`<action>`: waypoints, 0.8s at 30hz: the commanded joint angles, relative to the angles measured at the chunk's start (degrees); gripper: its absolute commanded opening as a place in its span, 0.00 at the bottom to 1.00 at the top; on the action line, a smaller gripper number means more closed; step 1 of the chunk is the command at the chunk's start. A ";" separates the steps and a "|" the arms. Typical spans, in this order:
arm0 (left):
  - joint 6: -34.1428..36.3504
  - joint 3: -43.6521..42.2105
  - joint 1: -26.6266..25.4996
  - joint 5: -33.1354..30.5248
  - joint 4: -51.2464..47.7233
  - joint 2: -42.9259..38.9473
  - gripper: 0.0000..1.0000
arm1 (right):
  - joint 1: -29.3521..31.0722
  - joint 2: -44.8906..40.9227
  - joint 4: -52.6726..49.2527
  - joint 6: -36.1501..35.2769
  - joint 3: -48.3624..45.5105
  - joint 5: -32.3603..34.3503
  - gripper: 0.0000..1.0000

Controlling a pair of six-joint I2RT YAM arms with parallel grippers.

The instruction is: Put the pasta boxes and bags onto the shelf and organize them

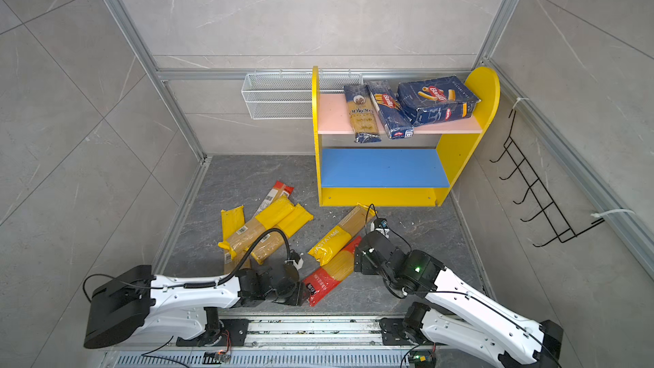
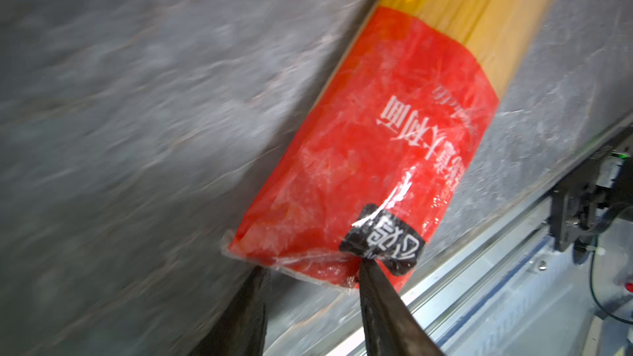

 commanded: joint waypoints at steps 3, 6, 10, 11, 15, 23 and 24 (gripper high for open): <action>6.02 9.35 -0.13 4.26 6.88 9.99 0.44 | 0.31 -2.26 -5.79 2.68 0.57 3.02 0.88; 9.14 15.61 -0.13 6.16 7.47 15.92 0.44 | 0.31 -3.38 -8.30 4.08 -0.11 4.31 0.88; 11.67 23.26 0.30 9.68 8.66 23.07 0.43 | 0.35 -5.67 -11.37 6.75 -1.68 5.63 0.89; 11.95 24.60 0.39 10.72 9.06 24.23 0.43 | 0.35 -6.07 -11.95 7.50 -2.16 5.77 0.89; 12.89 26.44 0.52 13.09 8.57 24.98 0.52 | 0.33 -5.63 -14.00 10.62 -4.45 5.69 0.89; 14.10 13.69 2.10 4.87 -3.36 4.99 0.83 | 0.82 -1.41 -4.28 15.37 -11.98 2.44 0.90; 13.93 12.12 2.61 3.51 -5.36 1.51 0.84 | 1.15 -0.41 -2.20 16.14 -13.08 2.43 0.90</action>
